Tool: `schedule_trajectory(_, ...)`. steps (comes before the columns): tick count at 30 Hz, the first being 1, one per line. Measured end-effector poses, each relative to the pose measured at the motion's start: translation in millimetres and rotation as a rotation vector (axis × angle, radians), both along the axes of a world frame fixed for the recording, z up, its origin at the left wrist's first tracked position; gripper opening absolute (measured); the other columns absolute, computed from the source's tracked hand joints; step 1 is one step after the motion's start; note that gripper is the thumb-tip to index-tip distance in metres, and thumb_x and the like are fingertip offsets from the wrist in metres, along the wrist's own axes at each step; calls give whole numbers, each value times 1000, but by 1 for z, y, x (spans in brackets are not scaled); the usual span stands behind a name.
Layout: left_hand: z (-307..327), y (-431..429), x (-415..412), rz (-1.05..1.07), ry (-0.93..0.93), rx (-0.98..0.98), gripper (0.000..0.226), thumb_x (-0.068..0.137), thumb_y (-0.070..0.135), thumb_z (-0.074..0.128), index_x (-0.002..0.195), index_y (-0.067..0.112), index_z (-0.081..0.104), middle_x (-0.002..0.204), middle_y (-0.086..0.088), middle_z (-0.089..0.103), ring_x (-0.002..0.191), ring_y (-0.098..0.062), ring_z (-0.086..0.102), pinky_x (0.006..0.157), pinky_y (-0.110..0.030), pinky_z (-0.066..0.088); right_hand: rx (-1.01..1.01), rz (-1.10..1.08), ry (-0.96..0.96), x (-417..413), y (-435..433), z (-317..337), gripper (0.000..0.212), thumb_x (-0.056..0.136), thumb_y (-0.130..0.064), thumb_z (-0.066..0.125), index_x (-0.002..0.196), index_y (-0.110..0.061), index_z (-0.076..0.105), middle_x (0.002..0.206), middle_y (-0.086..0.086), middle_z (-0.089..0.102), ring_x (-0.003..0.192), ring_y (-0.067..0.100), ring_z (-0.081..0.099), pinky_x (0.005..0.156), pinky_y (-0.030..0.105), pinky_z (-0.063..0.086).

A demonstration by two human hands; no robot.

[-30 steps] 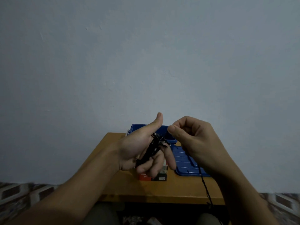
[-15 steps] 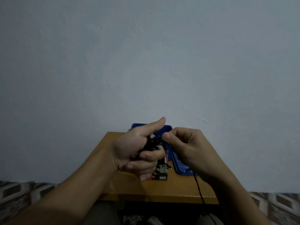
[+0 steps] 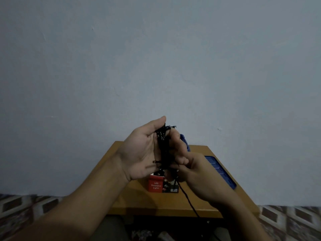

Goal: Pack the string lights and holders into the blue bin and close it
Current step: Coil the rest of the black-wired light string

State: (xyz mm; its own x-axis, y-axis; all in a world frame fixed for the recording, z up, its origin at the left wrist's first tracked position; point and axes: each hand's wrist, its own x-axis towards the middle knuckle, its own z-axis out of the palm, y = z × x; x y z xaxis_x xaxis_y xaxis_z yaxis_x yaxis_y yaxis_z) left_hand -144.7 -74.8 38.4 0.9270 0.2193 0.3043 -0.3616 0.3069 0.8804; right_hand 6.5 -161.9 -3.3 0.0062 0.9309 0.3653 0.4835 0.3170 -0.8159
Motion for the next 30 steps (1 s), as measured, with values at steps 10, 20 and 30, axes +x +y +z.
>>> schedule_trajectory(10, 1, -9, 7, 285, -3, -53, 65, 93, 57, 35, 102, 2, 69, 106, -22, 71, 89, -32, 68, 92, -45, 49, -95, 18, 118, -1, 1, -13, 11, 102, -18, 54, 99, -13, 64, 85, 6, 72, 75, 14, 67, 62, 19, 51)
schedule_trajectory(20, 2, -11, 12, 430, -41, -10, 67, 97, 57, 30, 121, 2, 58, 119, -22, 68, 104, -33, 63, 102, -45, 45, -111, -27, 58, 0, -5, -8, 26, 102, -33, 50, 98, -11, 63, 69, -1, 65, 50, 4, 54, 49, 19, 42)
schedule_trajectory(30, 6, -10, 15, 533, -60, -31, 75, 96, 63, 25, 138, 5, 48, 126, -16, 68, 123, -31, 62, 108, -42, 41, -150, 6, 64, 2, -7, -2, 13, 100, -24, 57, 99, -13, 64, 80, 6, 70, 50, 1, 54, 47, 15, 42)
